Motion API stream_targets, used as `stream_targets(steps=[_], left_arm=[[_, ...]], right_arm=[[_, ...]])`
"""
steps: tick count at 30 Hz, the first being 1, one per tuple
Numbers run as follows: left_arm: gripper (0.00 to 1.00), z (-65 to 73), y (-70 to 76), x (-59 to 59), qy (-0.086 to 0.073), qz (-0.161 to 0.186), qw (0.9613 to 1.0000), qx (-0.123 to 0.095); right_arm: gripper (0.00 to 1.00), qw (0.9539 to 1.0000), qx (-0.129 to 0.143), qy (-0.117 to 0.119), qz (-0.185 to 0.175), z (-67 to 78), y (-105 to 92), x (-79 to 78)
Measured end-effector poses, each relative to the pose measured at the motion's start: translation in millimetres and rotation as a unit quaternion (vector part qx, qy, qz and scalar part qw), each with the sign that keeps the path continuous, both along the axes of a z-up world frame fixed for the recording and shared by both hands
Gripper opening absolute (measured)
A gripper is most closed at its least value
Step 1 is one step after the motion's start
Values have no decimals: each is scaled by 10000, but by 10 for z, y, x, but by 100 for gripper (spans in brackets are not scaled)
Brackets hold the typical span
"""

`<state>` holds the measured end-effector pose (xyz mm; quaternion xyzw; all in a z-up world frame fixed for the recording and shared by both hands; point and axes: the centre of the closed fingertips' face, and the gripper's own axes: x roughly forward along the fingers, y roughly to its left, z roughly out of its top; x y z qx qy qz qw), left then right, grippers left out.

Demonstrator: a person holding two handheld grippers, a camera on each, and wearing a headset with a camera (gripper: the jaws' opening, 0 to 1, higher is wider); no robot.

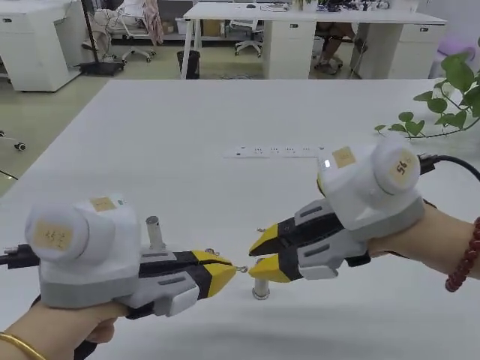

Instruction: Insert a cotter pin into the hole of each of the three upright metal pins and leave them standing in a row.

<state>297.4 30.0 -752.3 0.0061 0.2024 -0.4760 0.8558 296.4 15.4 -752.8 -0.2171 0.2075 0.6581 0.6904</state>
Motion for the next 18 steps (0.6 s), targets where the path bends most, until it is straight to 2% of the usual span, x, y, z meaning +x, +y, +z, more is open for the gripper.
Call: stream_targets(steps=[4,9,18], left_arm=[[0,14,-51,-68,-70,-264,9996,-4],[0,42,-119,-145,-119,-520,9985,-89],[1,66,-205,-251,-177,-885,9957,-188]], right_arm=[[16,9994,161,270,138,14,-6,-86],[16,9982,170,465,336,-14,-19,-178],[14,9961,195,588,635,-65,-31,-299]])
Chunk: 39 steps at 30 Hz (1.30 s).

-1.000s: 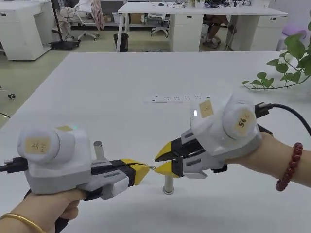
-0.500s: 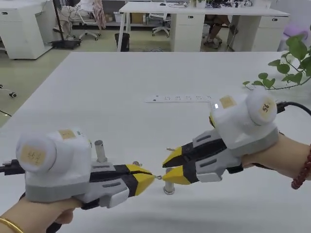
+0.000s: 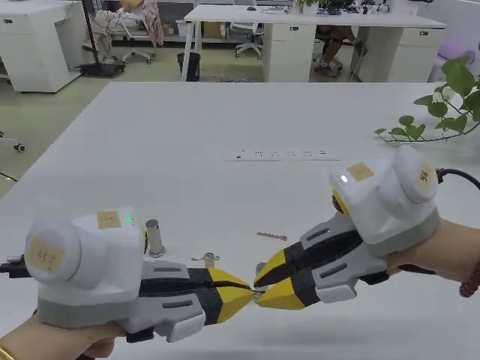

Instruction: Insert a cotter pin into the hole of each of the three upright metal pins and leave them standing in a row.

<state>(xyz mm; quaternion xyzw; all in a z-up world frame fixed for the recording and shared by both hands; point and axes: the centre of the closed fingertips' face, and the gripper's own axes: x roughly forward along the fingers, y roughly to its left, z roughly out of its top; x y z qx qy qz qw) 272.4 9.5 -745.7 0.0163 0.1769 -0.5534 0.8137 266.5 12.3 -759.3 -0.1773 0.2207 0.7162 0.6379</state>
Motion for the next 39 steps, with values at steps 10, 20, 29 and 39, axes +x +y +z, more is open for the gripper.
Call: stream_targets(steps=[10,20,29,39], left_arm=[[0,28,-41,-68,-63,-200,9997,-82],[1,60,-54,-96,-88,-268,9994,-185],[4,18,-45,-50,-12,-37,9999,-126],[15,-49,-19,61,-33,373,9993,-65]], right_arm=[[8,9998,19,74,183,-17,-12,-92],[5,9997,-23,102,242,3,-29,-122],[3,9986,-284,-273,357,-38,-38,-96],[3,9959,-672,-557,234,-111,-148,40]])
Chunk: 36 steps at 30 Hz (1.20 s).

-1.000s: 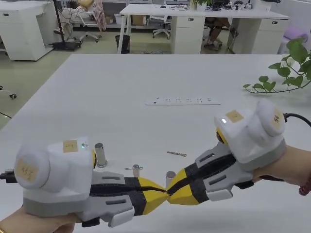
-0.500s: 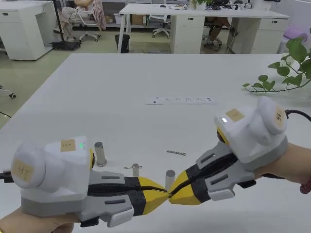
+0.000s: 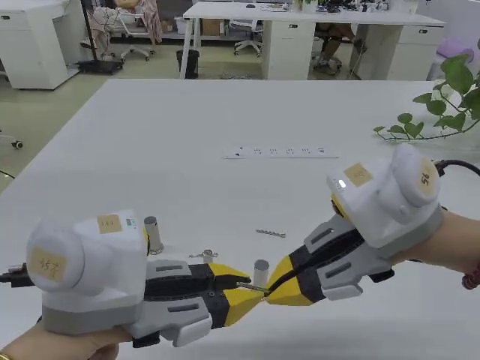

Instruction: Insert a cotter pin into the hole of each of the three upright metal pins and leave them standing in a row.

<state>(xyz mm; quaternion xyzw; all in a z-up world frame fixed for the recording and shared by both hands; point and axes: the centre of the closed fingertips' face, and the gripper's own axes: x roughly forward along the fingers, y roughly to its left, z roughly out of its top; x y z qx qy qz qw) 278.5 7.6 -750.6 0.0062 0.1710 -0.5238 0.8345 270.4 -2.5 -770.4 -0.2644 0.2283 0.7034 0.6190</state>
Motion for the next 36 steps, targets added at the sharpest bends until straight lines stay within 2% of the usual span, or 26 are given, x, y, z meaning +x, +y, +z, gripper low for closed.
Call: stream_targets(steps=[3,10,15,22,25,36], left_arm=[[18,-42,12,43,20,166,9999,20],[23,-140,38,144,-18,496,9987,153],[25,-225,57,248,-35,783,9966,267],[26,-330,61,350,-14,1048,9936,413],[26,-369,60,357,-75,1077,9927,530],[26,-516,39,466,61,1299,9896,610]], right_arm=[[3,9997,-201,-136,-59,-42,-58,58],[3,9982,-482,-344,-106,-108,-154,151],[3,9956,-757,-533,-113,-174,-240,246],[3,9925,-1016,-674,-129,-255,-326,363],[3,9909,-1125,-724,-128,-293,-364,406],[3,9871,-1393,-793,-46,-433,-441,532]])
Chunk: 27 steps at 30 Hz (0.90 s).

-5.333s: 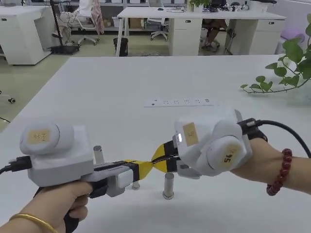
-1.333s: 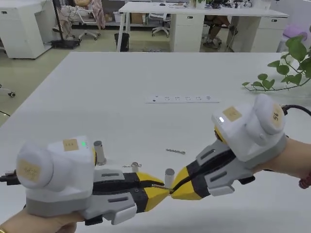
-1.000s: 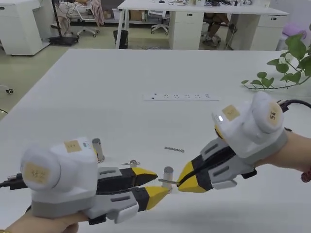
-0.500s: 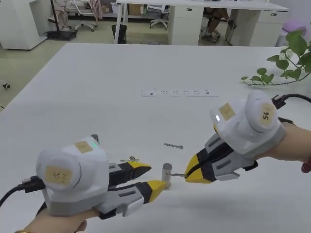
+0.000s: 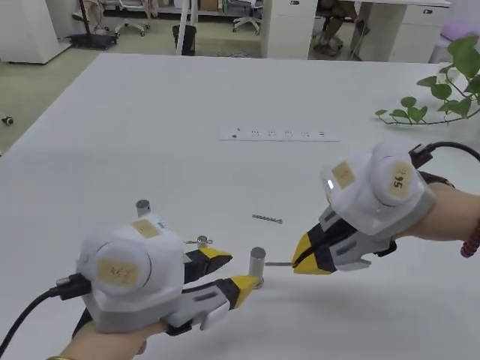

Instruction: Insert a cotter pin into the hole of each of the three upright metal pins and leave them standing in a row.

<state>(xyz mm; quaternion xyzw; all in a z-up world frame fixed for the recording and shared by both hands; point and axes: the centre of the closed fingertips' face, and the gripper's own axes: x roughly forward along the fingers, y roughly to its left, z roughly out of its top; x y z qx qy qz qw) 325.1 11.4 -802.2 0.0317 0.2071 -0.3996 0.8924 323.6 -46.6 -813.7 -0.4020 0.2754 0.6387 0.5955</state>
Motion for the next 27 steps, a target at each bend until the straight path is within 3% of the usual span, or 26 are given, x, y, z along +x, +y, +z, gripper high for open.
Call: stream_targets(steps=[12,20,27], left_arm=[[22,-110,-82,155,83,78,9999,4],[15,-171,-135,184,139,62,9999,63],[15,-191,-150,181,129,33,9999,83]], right_arm=[[3,9998,-181,-79,-33,-80,-89,155],[3,9998,-163,-118,-30,-94,-81,207],[3,9998,-117,-132,18,-93,-25,212]])
